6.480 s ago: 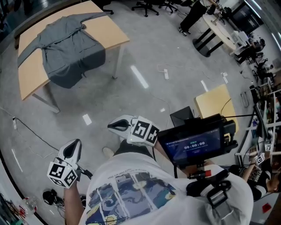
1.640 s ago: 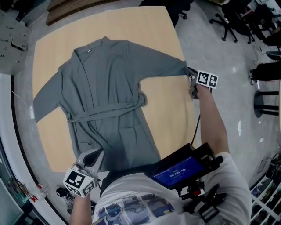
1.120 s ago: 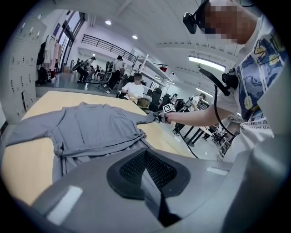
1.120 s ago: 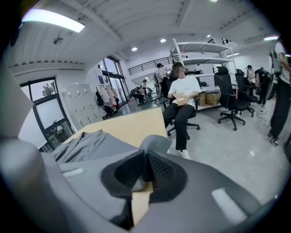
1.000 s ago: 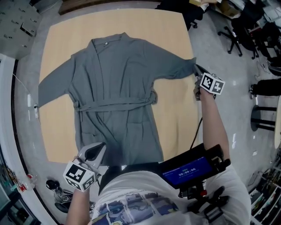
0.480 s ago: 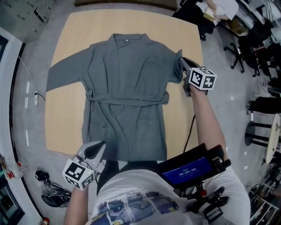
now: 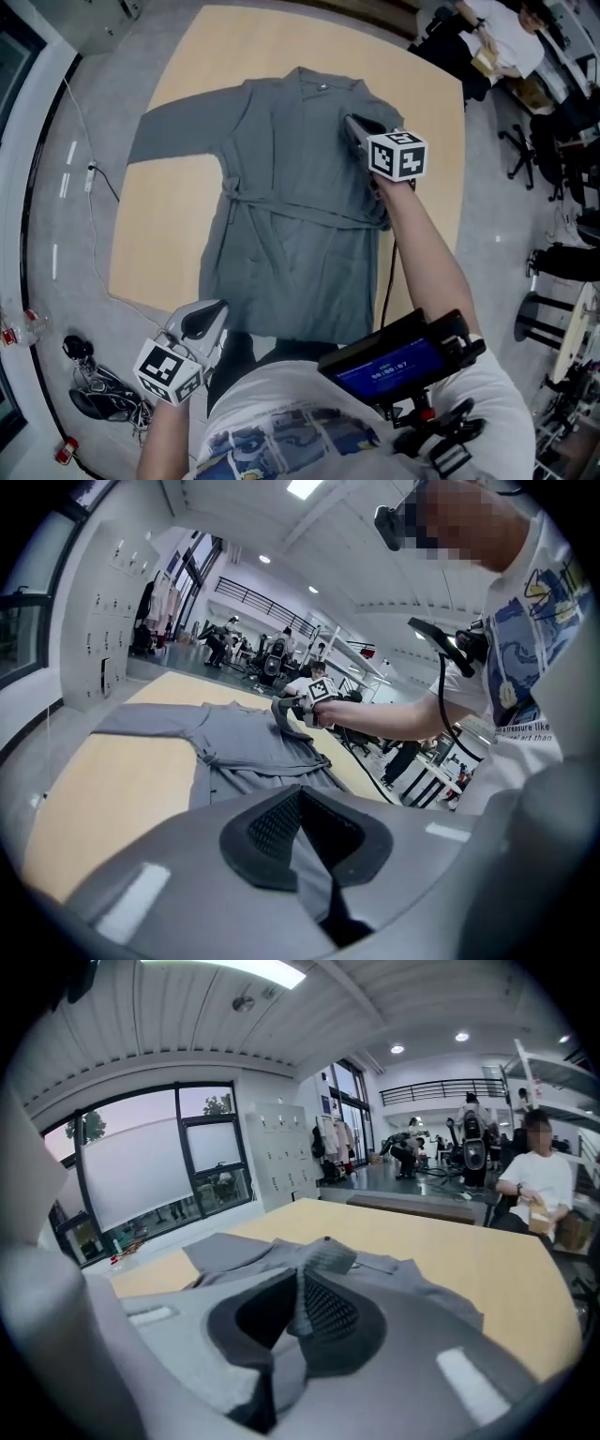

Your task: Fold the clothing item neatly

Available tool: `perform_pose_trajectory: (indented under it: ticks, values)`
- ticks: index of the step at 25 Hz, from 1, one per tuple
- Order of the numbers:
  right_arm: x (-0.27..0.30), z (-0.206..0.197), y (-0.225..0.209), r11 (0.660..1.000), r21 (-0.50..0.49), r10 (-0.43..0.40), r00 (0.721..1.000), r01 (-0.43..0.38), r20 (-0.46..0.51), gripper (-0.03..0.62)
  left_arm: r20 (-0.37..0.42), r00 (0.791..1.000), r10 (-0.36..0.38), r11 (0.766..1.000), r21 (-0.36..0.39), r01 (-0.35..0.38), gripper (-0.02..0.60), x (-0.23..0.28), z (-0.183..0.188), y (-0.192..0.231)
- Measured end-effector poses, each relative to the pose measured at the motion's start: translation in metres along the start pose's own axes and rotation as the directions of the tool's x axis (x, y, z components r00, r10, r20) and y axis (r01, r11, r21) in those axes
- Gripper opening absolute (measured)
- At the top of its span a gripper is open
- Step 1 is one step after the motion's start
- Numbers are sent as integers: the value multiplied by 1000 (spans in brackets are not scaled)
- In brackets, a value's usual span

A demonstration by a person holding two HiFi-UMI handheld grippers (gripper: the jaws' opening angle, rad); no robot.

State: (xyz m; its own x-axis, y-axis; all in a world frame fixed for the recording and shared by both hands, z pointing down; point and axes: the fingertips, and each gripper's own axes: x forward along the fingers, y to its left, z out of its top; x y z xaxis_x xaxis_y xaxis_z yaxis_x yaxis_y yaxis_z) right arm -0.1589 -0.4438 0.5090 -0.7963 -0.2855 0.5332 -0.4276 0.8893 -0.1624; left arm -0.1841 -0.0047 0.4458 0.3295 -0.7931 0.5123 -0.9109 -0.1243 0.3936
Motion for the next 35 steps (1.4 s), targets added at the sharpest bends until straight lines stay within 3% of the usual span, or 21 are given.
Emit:
perform_pose_trajectory:
  ticks: [7, 12, 20, 29, 35]
  values:
    - [63, -13, 64, 989, -116, 80, 993, -90, -90, 28, 7, 1000, 27, 999, -31, -27, 4, -18, -15, 6]
    - [88, -37, 86, 972, -195, 95, 978, -131, -183, 31, 7, 999, 37, 998, -46, -37, 4, -28, -23, 9]
    - [90, -48, 87, 981, -141, 98, 972, -130, -212, 64, 10, 1000, 22, 999, -43, -22, 5, -38, -24, 15]
    - [44, -37, 93, 991, -116, 55, 988, -72, -147, 84, 22, 1000, -22, 1000, 4, 22, 4, -48, -18, 20]
    - [-38, -46, 131, 989, -149, -5, 995, -10, -103, 84, 26, 991, -133, 984, 124, 129, 5, -49, -11, 24]
